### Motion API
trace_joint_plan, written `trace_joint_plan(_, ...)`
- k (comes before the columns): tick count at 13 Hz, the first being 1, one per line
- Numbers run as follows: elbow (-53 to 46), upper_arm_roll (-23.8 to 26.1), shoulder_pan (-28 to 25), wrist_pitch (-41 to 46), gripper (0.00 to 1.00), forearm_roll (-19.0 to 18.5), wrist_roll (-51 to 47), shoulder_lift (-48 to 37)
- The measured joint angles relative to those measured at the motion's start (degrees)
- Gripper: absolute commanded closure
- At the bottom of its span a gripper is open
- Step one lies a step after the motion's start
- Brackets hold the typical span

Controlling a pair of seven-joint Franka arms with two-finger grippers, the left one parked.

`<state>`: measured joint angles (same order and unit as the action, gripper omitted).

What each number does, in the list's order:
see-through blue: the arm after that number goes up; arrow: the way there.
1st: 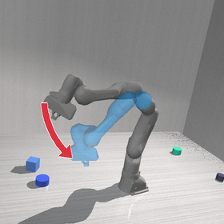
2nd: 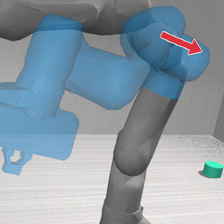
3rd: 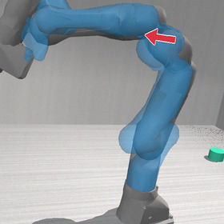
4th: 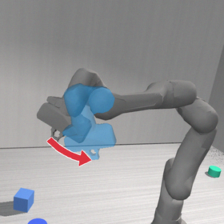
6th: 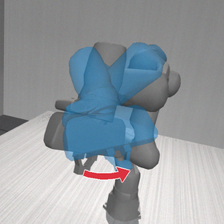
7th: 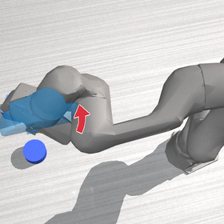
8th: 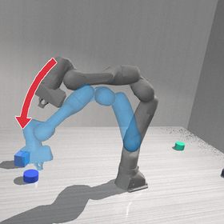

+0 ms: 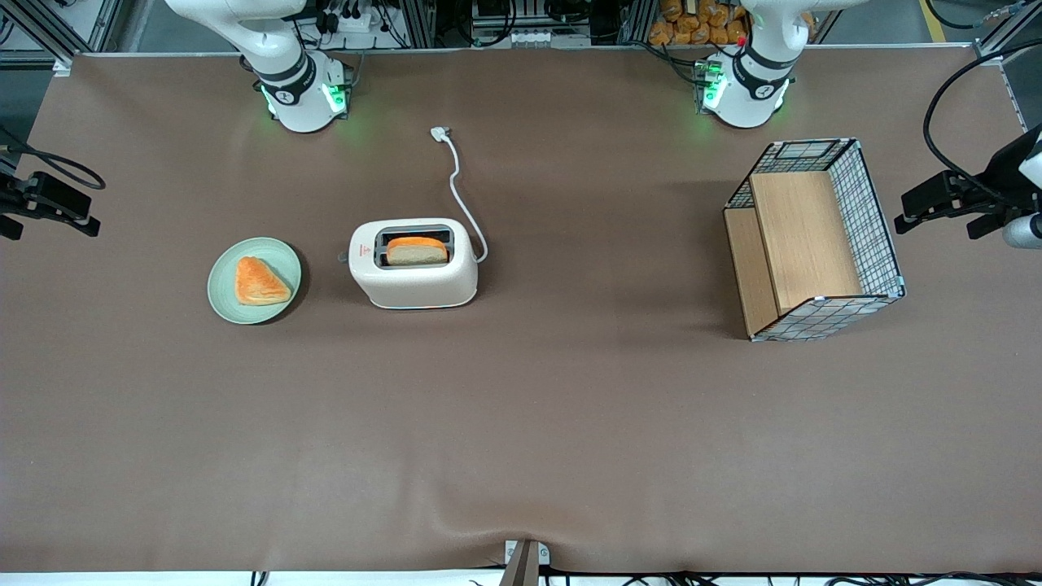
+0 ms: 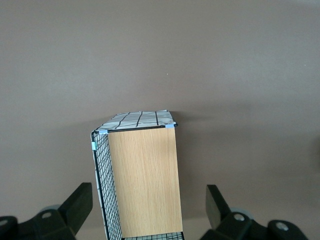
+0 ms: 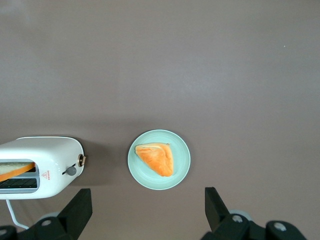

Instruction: Press toaster button with right arm

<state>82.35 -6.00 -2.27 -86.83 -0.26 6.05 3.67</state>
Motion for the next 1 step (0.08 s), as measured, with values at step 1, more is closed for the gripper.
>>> trace_joint_plan(1, 0.0, 0.01, 0.0, 0.0, 0.0, -0.06, 0.0, 0.0)
